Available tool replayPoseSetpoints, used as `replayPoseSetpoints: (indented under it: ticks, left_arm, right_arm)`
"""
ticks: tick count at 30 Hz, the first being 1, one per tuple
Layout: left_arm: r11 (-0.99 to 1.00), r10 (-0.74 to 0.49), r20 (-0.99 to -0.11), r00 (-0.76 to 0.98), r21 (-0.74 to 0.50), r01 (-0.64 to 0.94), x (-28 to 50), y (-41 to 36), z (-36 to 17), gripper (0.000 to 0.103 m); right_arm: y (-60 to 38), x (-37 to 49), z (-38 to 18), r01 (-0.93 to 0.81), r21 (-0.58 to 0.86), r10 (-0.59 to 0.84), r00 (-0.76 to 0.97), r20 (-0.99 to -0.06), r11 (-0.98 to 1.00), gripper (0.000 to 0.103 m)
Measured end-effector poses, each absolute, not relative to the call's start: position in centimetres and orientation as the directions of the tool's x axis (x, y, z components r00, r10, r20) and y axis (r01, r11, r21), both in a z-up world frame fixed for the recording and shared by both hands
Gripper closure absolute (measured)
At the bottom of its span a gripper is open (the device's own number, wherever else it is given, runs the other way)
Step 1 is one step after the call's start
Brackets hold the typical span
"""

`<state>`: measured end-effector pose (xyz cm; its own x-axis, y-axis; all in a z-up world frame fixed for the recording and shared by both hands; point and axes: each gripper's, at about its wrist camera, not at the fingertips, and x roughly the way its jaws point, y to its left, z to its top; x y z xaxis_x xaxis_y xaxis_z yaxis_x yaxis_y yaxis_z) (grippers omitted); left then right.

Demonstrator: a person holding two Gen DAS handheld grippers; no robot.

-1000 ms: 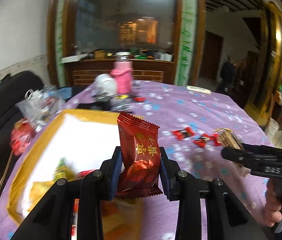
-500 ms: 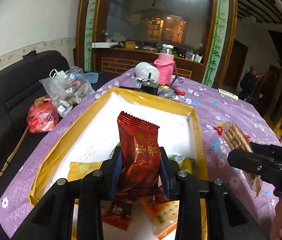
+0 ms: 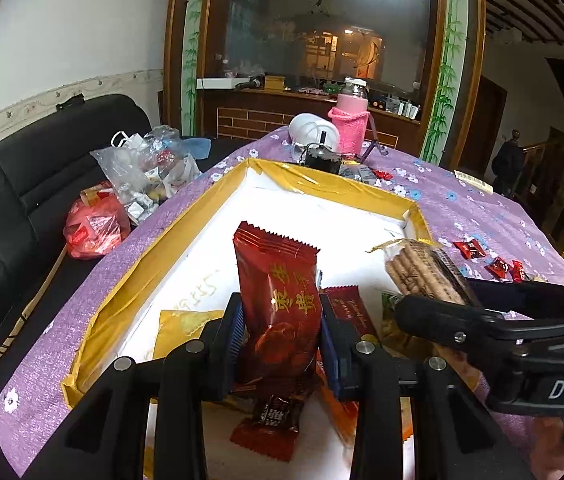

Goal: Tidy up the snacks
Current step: 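Lower both snacks into the box and open both tools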

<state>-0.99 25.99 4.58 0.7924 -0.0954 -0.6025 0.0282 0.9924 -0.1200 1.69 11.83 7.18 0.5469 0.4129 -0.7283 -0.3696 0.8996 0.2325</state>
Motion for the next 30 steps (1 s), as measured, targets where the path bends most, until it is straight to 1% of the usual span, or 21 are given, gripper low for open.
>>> replayPoseSetpoints:
  ticks: [10,30]
  left_arm:
    - [0.985,-0.124,-0.642,0.757,-0.173,0.015,0.0,26.7,3.7,0.067]
    - [0.984,-0.126,-0.652,0.748,-0.18,0.009,0.1,26.9,3.3,0.067]
  right_arm:
    - [12.3,2.9,6.2,-0.352,0.237,0.404,0.54,-0.739,0.905,0.033]
    - [12.4,3.6,5.5,-0.345,0.265,0.424,0.559,-0.712,0.9,0.034]
